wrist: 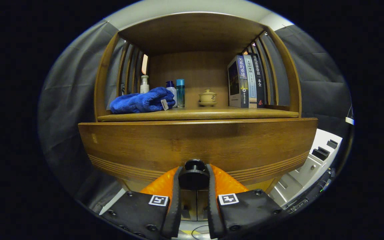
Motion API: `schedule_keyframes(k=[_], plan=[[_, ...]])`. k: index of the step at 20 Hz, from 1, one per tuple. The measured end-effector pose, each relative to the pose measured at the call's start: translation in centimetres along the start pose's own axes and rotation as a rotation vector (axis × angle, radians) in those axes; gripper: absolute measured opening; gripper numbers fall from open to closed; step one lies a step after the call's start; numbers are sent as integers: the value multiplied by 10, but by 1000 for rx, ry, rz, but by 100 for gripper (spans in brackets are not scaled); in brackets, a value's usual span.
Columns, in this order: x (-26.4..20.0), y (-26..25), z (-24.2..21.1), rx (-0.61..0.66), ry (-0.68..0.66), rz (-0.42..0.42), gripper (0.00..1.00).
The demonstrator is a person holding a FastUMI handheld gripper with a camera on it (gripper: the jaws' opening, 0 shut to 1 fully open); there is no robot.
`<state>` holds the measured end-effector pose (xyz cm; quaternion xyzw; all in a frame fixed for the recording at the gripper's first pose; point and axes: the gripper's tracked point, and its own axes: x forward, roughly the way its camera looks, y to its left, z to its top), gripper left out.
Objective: Pull open the drawer, take out the items inside it, and place them on the countertop above the cabinet.
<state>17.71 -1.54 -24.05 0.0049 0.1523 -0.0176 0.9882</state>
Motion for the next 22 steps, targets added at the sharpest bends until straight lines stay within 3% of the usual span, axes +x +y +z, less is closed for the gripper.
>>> schedule_keyframes(k=[11, 22], plan=[[-88, 4, -17, -12, 31, 38, 41], [-125, 5, -29, 20, 98, 49, 41]])
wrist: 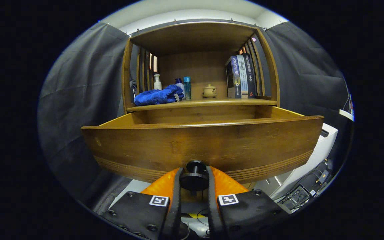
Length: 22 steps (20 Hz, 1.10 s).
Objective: Pull open the drawer, take out the items inside it, and place them on the countertop above the cabinet.
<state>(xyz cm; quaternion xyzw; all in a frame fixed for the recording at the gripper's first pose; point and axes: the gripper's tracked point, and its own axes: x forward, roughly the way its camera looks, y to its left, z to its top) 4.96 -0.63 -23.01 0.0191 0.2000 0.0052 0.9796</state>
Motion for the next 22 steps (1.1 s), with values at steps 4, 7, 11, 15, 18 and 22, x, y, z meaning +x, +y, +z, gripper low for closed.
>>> schedule_keyframes(k=[4, 7, 11, 15, 18, 22], plan=[[-3, 1, -3, -10, 7, -1, 43], [-3, 1, -4, -34, -1, -4, 44], [-2, 1, -4, -31, 2, -8, 47], [0, 1, -4, -52, -7, -26, 49], [-1, 3, -3, -73, -16, -33, 58], [-1, 4, -6, -86, -10, -46, 76]])
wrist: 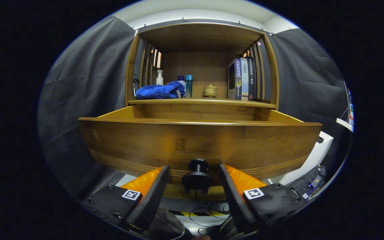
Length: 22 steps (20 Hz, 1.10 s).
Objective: Pull open the drawer, take out the items inside it, and place them on the countertop above the cabinet.
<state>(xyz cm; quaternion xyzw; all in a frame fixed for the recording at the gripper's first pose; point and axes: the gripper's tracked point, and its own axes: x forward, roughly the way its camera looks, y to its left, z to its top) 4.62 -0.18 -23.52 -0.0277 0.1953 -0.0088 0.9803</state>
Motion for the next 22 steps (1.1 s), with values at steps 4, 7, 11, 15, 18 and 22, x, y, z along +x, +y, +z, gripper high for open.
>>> schedule_keyframes(k=[4, 7, 11, 15, 18, 22], plan=[[-20, 6, 25, 20, -31, 46, 95], [-34, 3, 99, 83, -135, 100, 99], [-1, 0, 215, 105, -142, 147, 98], [74, 8, 229, -39, 64, 187, 98], [118, 22, 192, -129, 259, 192, 99], [149, 34, 148, -85, 453, 191, 99]])
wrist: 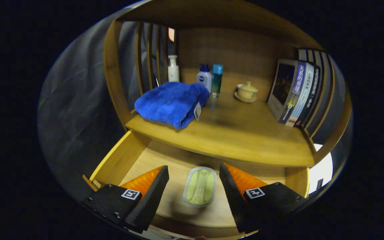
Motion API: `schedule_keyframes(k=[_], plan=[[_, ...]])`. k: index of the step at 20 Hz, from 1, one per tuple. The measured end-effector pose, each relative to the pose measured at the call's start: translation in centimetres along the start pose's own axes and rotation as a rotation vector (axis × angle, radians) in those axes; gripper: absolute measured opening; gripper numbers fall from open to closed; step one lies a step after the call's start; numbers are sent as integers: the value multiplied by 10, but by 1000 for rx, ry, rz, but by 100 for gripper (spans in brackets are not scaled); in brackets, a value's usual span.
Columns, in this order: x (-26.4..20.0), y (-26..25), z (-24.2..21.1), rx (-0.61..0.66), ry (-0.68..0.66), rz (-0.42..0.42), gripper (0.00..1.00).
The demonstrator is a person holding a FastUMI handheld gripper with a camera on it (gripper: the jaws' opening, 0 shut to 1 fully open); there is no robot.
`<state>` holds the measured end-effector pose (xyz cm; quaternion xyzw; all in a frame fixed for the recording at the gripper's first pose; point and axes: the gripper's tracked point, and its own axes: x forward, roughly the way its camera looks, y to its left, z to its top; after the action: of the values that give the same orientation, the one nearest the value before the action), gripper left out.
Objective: Pull open the drawer, take out the items inside it, and place them on the countertop above the cabinet.
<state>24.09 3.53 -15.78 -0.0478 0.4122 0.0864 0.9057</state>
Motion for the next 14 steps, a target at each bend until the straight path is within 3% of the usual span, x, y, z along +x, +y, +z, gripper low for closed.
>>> schedule_keyframes(k=[4, 8, 13, 14], plan=[[42, -12, -25, 94, 162, -31, 99], [53, -18, -53, 152, 266, -23, 89], [53, -13, -67, 159, 326, 10, 69], [52, -12, -69, 154, 334, 18, 60]])
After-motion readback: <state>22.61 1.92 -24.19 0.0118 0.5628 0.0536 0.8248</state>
